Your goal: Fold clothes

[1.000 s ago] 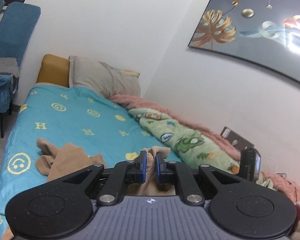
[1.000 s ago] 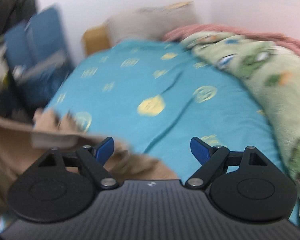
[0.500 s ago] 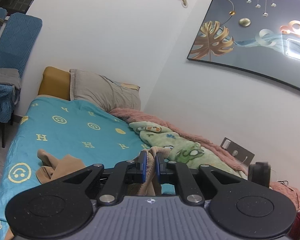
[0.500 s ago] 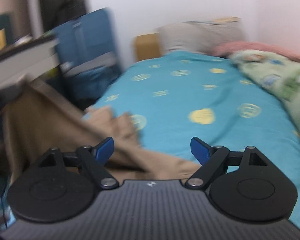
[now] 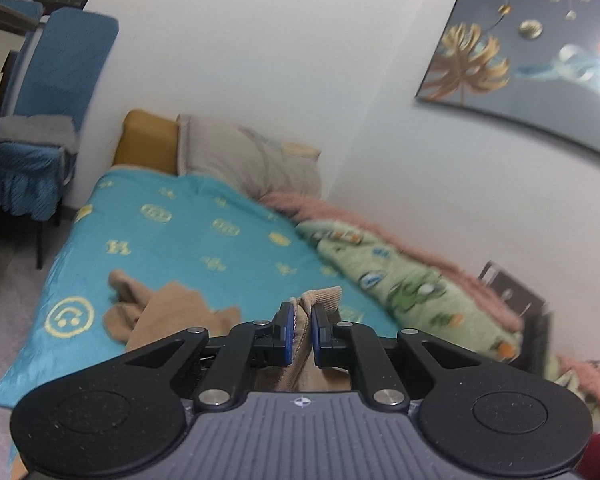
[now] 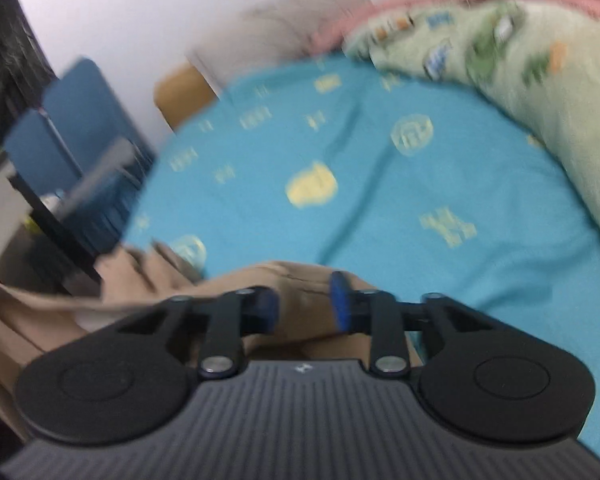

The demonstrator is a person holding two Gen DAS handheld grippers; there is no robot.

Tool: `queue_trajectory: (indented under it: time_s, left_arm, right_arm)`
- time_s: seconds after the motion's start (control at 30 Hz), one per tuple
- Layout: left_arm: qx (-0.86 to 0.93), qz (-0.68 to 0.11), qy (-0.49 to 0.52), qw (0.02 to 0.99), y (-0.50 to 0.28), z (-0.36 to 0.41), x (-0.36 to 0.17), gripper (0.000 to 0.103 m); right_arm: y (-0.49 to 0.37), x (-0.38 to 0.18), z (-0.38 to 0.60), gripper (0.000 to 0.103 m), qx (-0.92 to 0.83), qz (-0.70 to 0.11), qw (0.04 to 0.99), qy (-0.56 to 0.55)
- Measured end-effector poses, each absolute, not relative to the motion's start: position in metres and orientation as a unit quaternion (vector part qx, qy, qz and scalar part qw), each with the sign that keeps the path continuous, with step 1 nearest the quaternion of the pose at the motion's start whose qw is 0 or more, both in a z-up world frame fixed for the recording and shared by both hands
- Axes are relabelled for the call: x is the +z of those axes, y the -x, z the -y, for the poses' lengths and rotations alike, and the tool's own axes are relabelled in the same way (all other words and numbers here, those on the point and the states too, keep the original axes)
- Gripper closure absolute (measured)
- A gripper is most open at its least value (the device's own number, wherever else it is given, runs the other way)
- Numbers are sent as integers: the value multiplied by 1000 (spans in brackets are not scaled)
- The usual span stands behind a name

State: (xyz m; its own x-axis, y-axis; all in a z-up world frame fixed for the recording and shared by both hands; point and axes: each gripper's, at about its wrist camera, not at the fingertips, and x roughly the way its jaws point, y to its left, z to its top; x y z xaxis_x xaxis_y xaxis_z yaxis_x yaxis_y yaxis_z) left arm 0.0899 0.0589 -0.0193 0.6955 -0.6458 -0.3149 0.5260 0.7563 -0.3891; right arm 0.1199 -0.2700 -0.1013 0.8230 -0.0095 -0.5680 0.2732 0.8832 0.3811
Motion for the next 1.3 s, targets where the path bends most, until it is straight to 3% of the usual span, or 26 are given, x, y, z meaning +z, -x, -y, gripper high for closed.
queue_trajectory:
  time_s: [0.23, 0.3, 0.37, 0.73, 0.77, 0.87, 0.9, 1.03, 1.07, 1.1, 1.3]
  left_arm:
    - [-310, -241, 123, 911, -92, -56, -27, 93]
    - [-307, -245, 120, 912, -92, -56, -28, 92]
    - [-302, -254, 115, 912, -92, -53, -31, 92]
    - [-293, -260, 98, 915, -90, -42, -33, 91]
    - [-294, -258, 98, 915, -90, -41, -33, 91]
    - [-297, -257, 96, 915, -89, -42, -33, 91]
    - [-296, -258, 94, 915, -89, -42, -34, 91]
    - [-294, -260, 96, 915, -87, -43, -35, 91]
    - [-293, -259, 96, 915, -86, -44, -35, 91]
    - [-291, -260, 97, 915, -86, -44, -35, 91]
    - [-257, -302, 76, 915, -87, -40, -47, 89]
  right_arm:
    - [-122, -93, 257, 75, -55, -278, 941, -187]
    - [-121, -93, 255, 96, -50, -281, 942, -178]
    - [-121, -93, 252, 100, -45, -283, 943, -170]
    - [-122, -89, 254, 95, -23, -297, 941, -160]
    - [-124, -90, 252, 90, -13, -304, 940, -153]
    - [-130, -98, 236, 33, 10, -320, 941, -112]
    - [-134, -102, 230, 34, 10, -324, 941, -97]
    - [-149, -116, 219, 40, -12, -328, 944, -44]
    - [-154, -121, 220, 63, -19, -337, 941, -38]
    - [-159, -126, 222, 96, -27, -349, 936, -32]
    - [-149, -111, 228, 98, -17, -315, 946, -75]
